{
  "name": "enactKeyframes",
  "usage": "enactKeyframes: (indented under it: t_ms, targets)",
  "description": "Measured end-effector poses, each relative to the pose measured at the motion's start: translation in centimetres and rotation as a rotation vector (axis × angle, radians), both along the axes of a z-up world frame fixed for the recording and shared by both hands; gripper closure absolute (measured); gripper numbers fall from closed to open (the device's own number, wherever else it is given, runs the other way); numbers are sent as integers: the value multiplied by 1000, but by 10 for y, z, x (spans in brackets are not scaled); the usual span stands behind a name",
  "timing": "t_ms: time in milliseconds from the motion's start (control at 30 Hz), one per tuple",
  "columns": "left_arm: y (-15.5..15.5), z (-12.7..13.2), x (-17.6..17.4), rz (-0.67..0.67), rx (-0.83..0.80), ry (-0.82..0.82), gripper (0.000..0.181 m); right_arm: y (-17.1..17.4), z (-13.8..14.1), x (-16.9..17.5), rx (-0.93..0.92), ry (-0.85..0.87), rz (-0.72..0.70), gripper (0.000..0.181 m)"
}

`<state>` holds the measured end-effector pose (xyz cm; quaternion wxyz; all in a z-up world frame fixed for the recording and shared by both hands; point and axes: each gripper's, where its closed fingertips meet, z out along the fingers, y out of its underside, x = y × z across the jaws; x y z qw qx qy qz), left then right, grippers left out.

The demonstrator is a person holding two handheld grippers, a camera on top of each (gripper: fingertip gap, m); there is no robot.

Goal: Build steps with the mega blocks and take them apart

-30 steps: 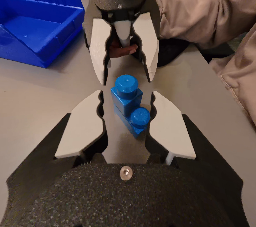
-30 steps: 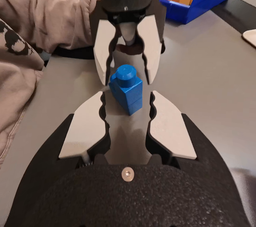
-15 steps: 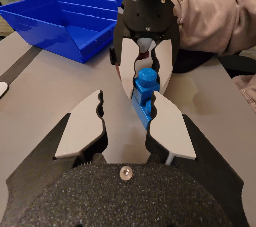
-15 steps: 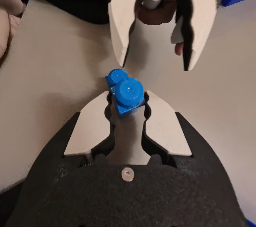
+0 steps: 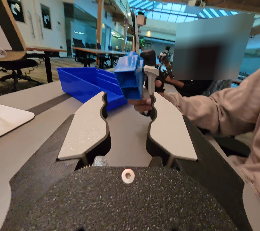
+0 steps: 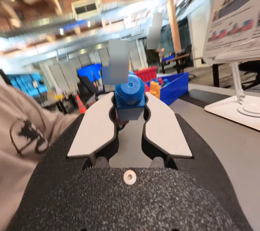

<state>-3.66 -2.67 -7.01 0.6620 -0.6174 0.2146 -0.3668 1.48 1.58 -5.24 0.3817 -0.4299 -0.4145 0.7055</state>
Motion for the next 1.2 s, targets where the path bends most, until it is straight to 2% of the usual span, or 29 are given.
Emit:
enactKeyframes:
  t_ms: [133,333,433,533,600,700,867,1067,1133,1200]
  targets:
    - [1,10,13,42,53,-27,118,1,11,-4,-182,112,12,145]
    - [1,22,28,42,70,-115,116,-17,15,-15,-208,156,30,145]
    - [0,25,23,58,79,-143,127,-22,15,-17,-230,174,47,145]
    - [3,23,18,82,75,-142,130,-30,11,-19,-211,159,75,145]
    - [-3,23,23,17,68,-152,143,-35,10,-21,-211,158,87,145]
    - [-8,22,26,-36,46,-157,144,-40,9,-20,-186,153,116,145]
    - [-16,18,26,-98,26,-69,144,-52,-2,-20,16,-2,144,144]
    - [-25,3,24,-193,-15,44,144,-60,-26,-13,347,-231,124,121]
    - [-28,-1,26,-218,-18,71,144,-64,-36,-16,416,-291,118,121]
    - [-30,-6,29,-224,-21,117,144,-66,-42,-19,446,-306,106,133]
